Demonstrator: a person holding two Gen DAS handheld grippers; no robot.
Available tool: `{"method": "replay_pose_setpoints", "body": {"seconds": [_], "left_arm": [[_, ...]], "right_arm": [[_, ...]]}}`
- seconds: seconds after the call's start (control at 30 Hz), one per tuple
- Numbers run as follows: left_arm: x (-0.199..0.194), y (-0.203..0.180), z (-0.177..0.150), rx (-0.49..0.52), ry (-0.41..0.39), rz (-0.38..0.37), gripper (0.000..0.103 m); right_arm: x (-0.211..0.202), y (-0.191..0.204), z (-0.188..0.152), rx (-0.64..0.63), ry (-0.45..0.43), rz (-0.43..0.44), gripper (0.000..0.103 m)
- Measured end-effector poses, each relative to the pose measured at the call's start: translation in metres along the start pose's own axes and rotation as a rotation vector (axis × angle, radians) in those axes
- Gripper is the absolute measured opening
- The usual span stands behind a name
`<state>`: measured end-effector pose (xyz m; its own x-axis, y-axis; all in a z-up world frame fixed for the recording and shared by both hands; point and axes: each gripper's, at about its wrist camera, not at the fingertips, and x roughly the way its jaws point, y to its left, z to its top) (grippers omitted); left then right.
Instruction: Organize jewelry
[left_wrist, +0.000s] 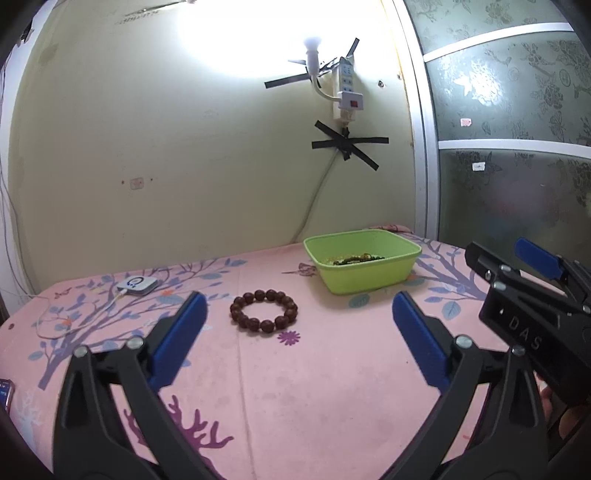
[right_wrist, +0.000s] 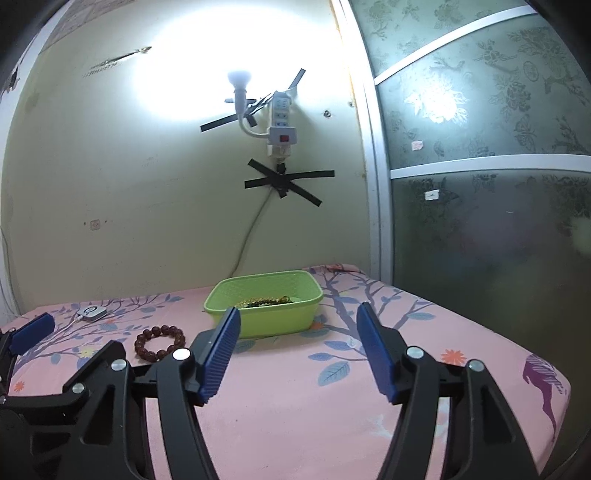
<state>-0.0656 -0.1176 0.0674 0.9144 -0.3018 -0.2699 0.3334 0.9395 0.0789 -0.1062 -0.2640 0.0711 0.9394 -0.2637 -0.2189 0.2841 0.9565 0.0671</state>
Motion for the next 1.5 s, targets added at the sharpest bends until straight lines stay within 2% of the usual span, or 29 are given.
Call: {"method": "replay_pose_setpoints", "body": {"seconds": [0.1, 0.17, 0.27, 0.5, 0.67, 0.77, 0.87, 1.07, 1.33, 1.4, 1.5], "left_arm": [[0.003, 0.0, 0.0, 0.001, 0.018, 0.0, 0.097], [0.009, -0.003, -0.001, 0.012, 0.062, -0.004, 0.097], [0.008, -0.002, -0.002, 0.002, 0.059, -0.004, 0.097], [0.011, 0.017, -0.003, -0.09, 0.091, 0.03, 0.097], [0.008, 0.02, -0.004, -0.089, 0.09, 0.036, 0.097], [0.007, 0.024, -0.004, -0.101, 0.097, 0.046, 0.097], [0.009, 0.032, -0.005, -0.139, 0.111, 0.044, 0.097], [0.016, 0.045, -0.008, -0.197, 0.15, 0.044, 0.097], [0.013, 0.033, -0.008, -0.138, 0.14, 0.061, 0.097], [0.013, 0.031, -0.007, -0.124, 0.135, 0.068, 0.097], [0.013, 0.029, -0.007, -0.109, 0.132, 0.074, 0.097]], "right_arm": [[0.005, -0.003, 0.001, 0.012, 0.025, 0.028, 0.042], [0.006, -0.005, 0.001, 0.027, 0.026, 0.026, 0.043], [0.004, -0.003, 0.0, 0.021, 0.018, 0.027, 0.044], [-0.001, -0.007, 0.0, 0.045, -0.007, 0.025, 0.063], [-0.008, -0.006, 0.0, 0.047, -0.031, 0.0, 0.075], [-0.01, -0.009, -0.001, 0.068, -0.039, -0.012, 0.078], [-0.014, -0.009, -0.003, 0.074, -0.043, -0.002, 0.078], [-0.007, -0.011, -0.004, 0.087, 0.02, 0.027, 0.078], [0.002, -0.03, -0.014, 0.205, 0.145, 0.095, 0.077], [0.005, -0.033, -0.018, 0.234, 0.174, 0.105, 0.074], [0.007, -0.032, -0.025, 0.241, 0.211, 0.112, 0.059]]}}
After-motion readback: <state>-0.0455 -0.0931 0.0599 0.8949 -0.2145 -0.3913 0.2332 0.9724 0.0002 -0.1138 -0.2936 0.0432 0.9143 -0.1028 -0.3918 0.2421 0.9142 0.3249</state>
